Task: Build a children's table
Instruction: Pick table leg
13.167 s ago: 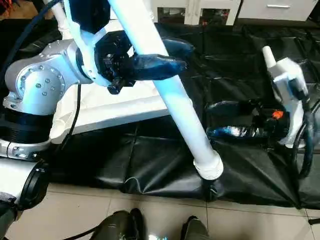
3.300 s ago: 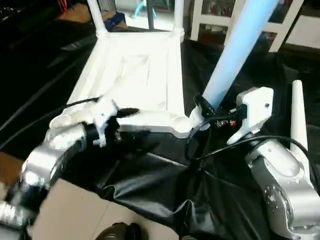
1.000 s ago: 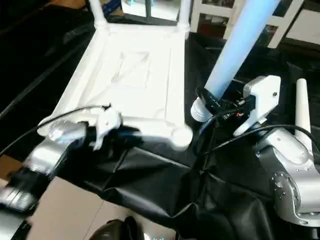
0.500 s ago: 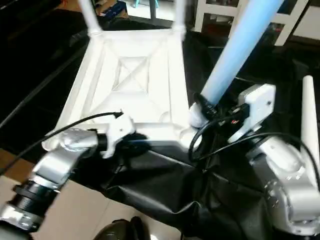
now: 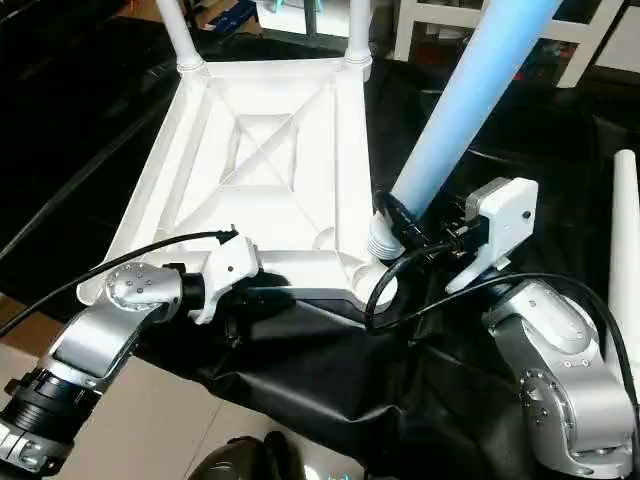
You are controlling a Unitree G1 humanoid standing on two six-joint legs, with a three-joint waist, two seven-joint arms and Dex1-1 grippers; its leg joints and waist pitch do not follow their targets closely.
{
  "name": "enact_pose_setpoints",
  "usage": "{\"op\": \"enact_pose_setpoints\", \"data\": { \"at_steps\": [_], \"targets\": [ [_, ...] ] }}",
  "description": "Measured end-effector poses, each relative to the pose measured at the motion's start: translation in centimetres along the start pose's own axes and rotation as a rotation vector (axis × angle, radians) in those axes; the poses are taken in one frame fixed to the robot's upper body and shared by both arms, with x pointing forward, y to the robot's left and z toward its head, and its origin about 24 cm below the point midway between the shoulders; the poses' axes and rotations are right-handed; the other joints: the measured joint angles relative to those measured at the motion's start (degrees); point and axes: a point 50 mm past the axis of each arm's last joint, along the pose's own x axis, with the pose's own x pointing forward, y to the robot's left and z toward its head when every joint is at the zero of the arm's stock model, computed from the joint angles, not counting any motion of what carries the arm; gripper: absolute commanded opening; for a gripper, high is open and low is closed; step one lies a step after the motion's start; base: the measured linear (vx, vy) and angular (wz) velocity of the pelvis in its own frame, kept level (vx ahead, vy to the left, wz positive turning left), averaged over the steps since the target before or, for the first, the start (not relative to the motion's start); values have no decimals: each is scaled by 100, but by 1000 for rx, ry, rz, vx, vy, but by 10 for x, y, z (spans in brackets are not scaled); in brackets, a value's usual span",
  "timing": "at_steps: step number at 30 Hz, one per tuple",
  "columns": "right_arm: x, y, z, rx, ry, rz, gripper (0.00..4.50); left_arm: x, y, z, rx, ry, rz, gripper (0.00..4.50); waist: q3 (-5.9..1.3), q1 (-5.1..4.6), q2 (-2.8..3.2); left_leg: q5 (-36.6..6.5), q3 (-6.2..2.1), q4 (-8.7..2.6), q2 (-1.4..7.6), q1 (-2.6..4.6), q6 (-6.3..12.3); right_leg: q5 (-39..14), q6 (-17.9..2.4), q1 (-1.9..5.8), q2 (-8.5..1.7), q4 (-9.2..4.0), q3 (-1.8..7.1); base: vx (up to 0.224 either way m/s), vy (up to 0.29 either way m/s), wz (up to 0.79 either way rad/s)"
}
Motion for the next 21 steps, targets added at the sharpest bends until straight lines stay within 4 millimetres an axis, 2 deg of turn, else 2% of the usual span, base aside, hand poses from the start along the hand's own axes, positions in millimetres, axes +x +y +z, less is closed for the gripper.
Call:
{"op": "enact_pose_setpoints", "data": {
  "at_steps": [1,2,5,8,13,19,21],
  "targets": [
    [0,0,0,-3,4,4,186,0,0,1,-1,-8,-2,147,0,0,-1,1,-1,0,0,1,0,0,0,1,0,1,-2,0,0,0],
    [0,-1,0,-5,7,11,186,0,0,2,7,-14,-3,176,0,0,-1,1,-1,0,0,2,0,0,0,1,0,4,-2,0,0,0],
    [0,-1,-2,2,15,20,186,0,0,3,22,-29,-5,176,0,2,-1,4,-1,1,0,1,-2,0,0,1,0,7,-1,0,0,0],
    [0,0,-2,0,15,32,186,2,-1,8,16,-64,-8,210,0,15,-1,3,-1,12,0,-1,-1,0,0,3,-1,7,0,0,0,0],
    [2,1,0,-8,14,53,186,4,8,22,45,-93,-10,230,0,53,-2,10,-1,24,0,0,9,1,-1,2,-1,25,1,0,0,0],
    [2,1,0,-15,22,78,186,0,20,17,32,-47,-60,230,-3,86,4,12,-1,27,1,0,10,4,-3,2,-1,27,2,0,0,0],
    [1,1,1,-21,28,89,186,-5,24,9,3,-4,-89,230,-9,92,15,12,-1,26,0,1,10,4,-3,1,-1,28,3,0,0,0]
  ]
}}
